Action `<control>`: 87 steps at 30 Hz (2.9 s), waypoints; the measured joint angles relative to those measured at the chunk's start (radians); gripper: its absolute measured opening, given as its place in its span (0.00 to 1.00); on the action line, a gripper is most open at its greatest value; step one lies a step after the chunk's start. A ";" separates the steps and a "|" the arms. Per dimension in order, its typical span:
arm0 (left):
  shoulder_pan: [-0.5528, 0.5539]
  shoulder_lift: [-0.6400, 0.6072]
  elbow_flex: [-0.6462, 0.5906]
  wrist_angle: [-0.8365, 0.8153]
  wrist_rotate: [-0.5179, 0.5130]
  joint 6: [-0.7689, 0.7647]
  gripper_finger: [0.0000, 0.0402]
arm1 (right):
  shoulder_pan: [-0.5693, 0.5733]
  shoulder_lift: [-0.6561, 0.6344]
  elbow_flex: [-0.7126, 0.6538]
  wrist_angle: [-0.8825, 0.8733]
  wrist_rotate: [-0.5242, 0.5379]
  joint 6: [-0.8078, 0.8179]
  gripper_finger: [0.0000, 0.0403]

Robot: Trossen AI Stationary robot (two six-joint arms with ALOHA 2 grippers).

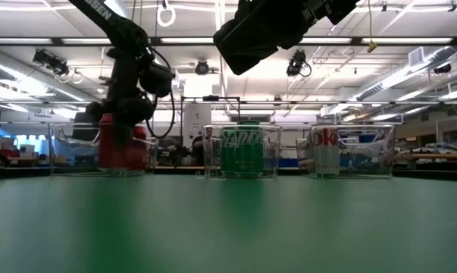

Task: Sort soda cans
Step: Put the red soda can into the left transparent bin, then return to Home Position

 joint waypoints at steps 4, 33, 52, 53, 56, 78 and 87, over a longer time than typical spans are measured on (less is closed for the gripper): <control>0.000 0.000 0.000 0.016 -0.001 0.015 0.79 | 0.000 0.000 0.000 0.000 0.000 0.000 0.02; -0.001 0.001 0.095 -0.111 -0.057 0.050 0.95 | 0.000 0.000 0.000 0.000 0.001 0.003 0.02; -0.002 0.000 0.310 -0.291 -0.069 0.065 0.95 | 0.000 0.000 0.000 0.000 0.000 0.004 0.02; -0.004 0.000 0.341 -0.304 -0.070 0.060 0.95 | 0.000 0.000 0.000 0.000 0.000 0.004 0.02; -0.022 0.000 0.439 -0.333 -0.081 0.059 0.92 | 0.000 0.000 0.000 0.000 0.000 0.004 0.02; -0.408 -0.010 0.589 0.309 -0.320 0.279 0.01 | 0.000 -0.177 -0.196 0.161 0.348 -0.006 0.00; -0.512 -0.010 0.517 0.855 -0.048 0.462 0.00 | -0.016 -0.486 -0.531 0.375 0.497 0.080 0.00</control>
